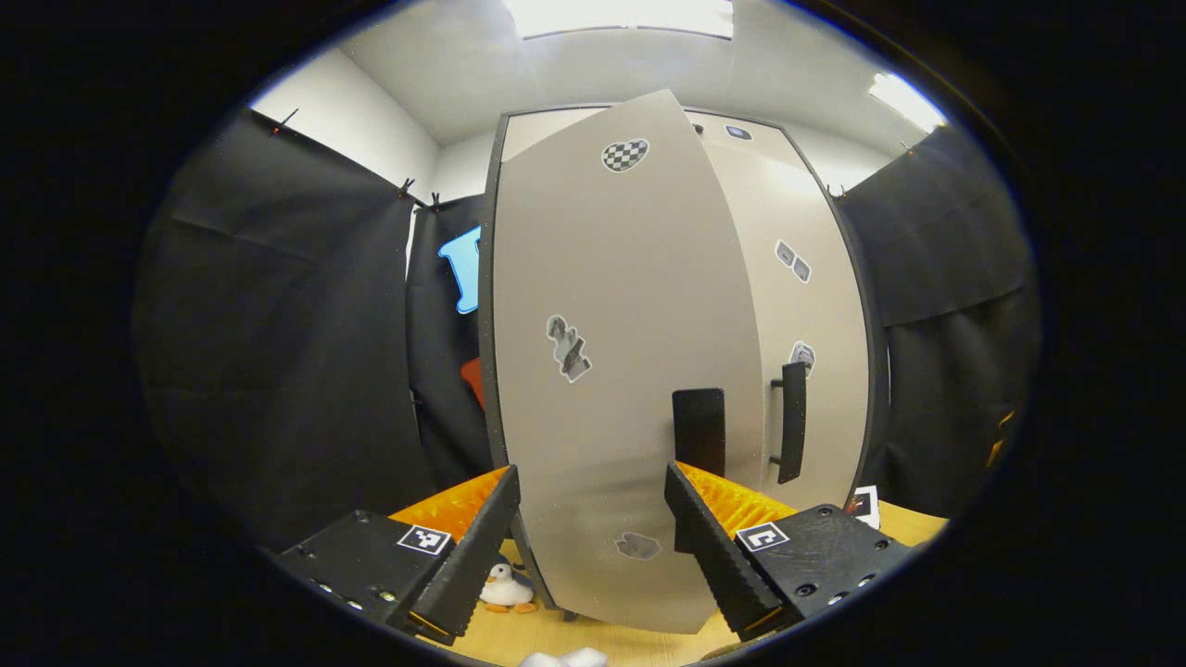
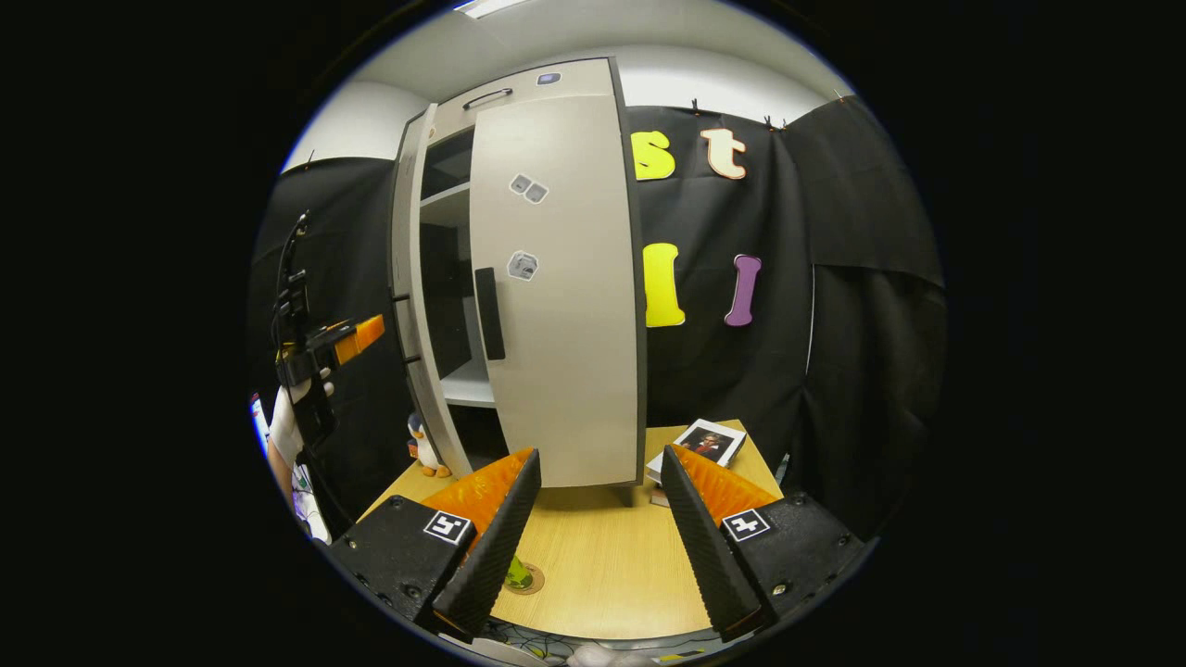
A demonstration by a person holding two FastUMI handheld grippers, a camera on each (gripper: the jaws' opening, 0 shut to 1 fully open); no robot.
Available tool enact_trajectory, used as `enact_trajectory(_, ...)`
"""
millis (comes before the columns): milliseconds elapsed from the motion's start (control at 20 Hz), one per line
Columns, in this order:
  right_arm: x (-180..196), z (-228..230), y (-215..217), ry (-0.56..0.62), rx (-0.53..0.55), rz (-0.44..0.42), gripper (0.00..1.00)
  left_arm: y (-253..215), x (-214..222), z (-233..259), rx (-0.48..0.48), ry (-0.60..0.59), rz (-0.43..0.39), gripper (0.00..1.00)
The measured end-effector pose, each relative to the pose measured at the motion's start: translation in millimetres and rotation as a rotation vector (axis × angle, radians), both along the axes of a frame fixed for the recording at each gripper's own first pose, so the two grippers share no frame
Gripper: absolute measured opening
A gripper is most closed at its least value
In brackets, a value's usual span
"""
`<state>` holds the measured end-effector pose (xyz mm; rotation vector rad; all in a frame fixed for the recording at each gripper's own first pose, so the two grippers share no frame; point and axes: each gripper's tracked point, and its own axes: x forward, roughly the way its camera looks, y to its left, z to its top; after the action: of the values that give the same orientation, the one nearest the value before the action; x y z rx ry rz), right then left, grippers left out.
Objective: Grasp the bottle in the cabinet with the left hand and place it on the coaster, then close the right door with the right hand and the left door with the left hand.
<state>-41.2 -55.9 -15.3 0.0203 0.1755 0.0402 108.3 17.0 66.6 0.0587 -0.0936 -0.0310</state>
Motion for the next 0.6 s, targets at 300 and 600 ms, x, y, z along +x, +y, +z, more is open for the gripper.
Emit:
enact_trajectory(300, 0.6, 7.4, 9.0, -0.026, -0.014, 0.007, 0.81, -4.2, -20.7, -9.3, -0.021, 0.037, -0.004, 0.96)
enact_trajectory(600, 3.6, 14.0, 26.0, -0.07, -0.031, 0.009, 0.81, -9.9, -66.4, -11.7, -0.043, 0.045, -0.021, 0.96)
